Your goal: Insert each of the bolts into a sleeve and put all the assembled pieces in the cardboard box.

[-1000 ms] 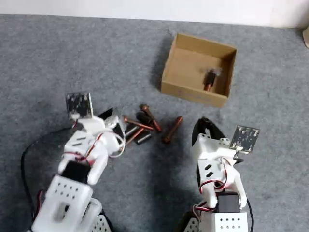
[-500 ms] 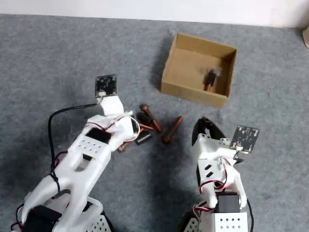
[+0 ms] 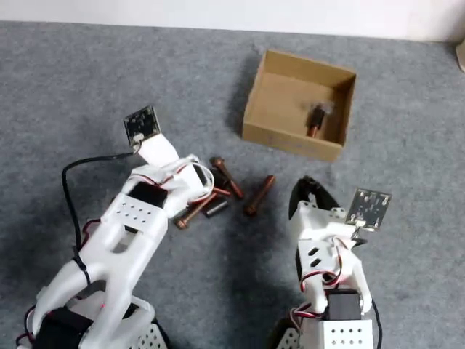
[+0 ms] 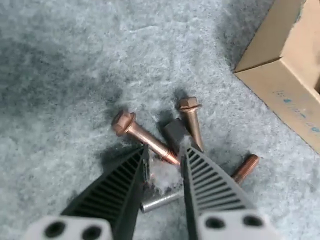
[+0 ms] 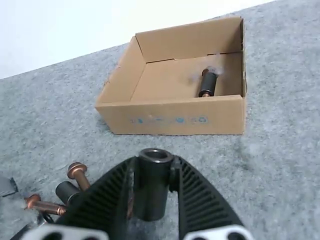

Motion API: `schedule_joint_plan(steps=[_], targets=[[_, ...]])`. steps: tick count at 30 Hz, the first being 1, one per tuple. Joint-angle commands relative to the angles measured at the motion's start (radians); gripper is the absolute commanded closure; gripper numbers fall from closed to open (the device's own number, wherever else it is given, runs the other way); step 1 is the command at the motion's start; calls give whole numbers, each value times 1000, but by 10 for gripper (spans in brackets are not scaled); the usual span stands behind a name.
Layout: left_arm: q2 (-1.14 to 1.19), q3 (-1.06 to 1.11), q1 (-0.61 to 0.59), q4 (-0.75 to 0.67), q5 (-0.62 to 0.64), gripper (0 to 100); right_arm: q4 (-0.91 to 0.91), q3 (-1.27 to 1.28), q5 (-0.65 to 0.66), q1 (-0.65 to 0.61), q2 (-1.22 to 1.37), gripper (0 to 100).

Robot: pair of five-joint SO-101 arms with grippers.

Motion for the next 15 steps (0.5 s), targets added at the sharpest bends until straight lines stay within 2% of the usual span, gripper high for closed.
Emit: schedule_joint_plan(steps=[1,5,9,15], targets=[[-2,-45,18,5,11,884,-35,79,11,10,-5,995],[19,-48,18,5,11,884,-35,79,11,10,-5,995],[148,-101,18,14,12,884,-35,79,11,10,-5,995],[254,-252,19,204,74,884,-35,96,11,8,-5,995]])
